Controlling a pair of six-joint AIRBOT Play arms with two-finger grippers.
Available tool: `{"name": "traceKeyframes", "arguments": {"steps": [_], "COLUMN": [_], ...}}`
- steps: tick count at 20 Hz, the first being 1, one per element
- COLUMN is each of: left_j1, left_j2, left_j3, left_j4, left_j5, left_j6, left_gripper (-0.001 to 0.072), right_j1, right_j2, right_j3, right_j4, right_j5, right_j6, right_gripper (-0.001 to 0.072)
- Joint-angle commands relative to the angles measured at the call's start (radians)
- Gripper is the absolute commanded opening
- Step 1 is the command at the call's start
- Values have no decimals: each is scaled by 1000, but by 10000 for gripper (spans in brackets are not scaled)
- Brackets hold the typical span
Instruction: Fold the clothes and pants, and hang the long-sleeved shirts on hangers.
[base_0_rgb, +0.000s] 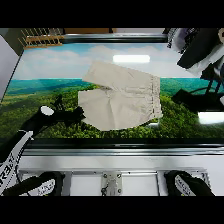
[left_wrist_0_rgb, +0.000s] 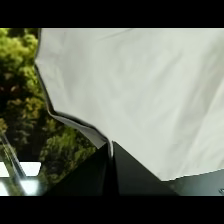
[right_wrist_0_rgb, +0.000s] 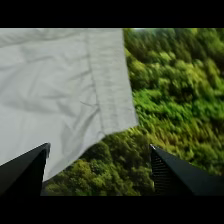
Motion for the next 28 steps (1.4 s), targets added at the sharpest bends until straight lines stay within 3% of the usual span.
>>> {"name": "traceKeyframes", "arguments": {"steps": [1, 4, 9, 11, 12, 13, 17, 20, 24, 28], "left_j1": [-4, -3, -3, -3, -3, -3, -2, 27, 137, 172], "left_j2": [-1, -1, -1, -1, -1, -1, 0, 73, 294, 499], "left_j3": [20, 20, 19, 19, 19, 19, 20, 58, 344, 697], "left_j4": [0, 0, 0, 0, 0, 0, 0, 49, 61, 74], "left_j5": [-47, -50, -52, -52, -53, -53, -52, -37, -93, -103], "left_j6": [69, 72, 72, 72, 72, 72, 72, 71, 71, 71], "left_gripper": [6, 6, 6, 7, 6, 6, 6, 5, 6, 6], "right_j1": [-80, -71, 45, 74, 79, 79, 75, 74, 75, 76], "right_j2": [-36, -138, -344, -392, -406, -411, -392, -306, -112, 106], "right_j3": [-221, -330, -329, -323, -319, -317, -313, -253, 48, 360], "right_j4": [34, 226, 649, 727, 730, 729, 727, 583, 355, 354], "right_j5": [-116, -322, -510, -522, -526, -529, -521, -437, -135, 33], "right_j6": [169, 120, -243, -336, -365, -392, -529, -534, -483, -349], "right_gripper": [673, 673, 673, 672, 668, 581, 16, 12, 12, 13]}}
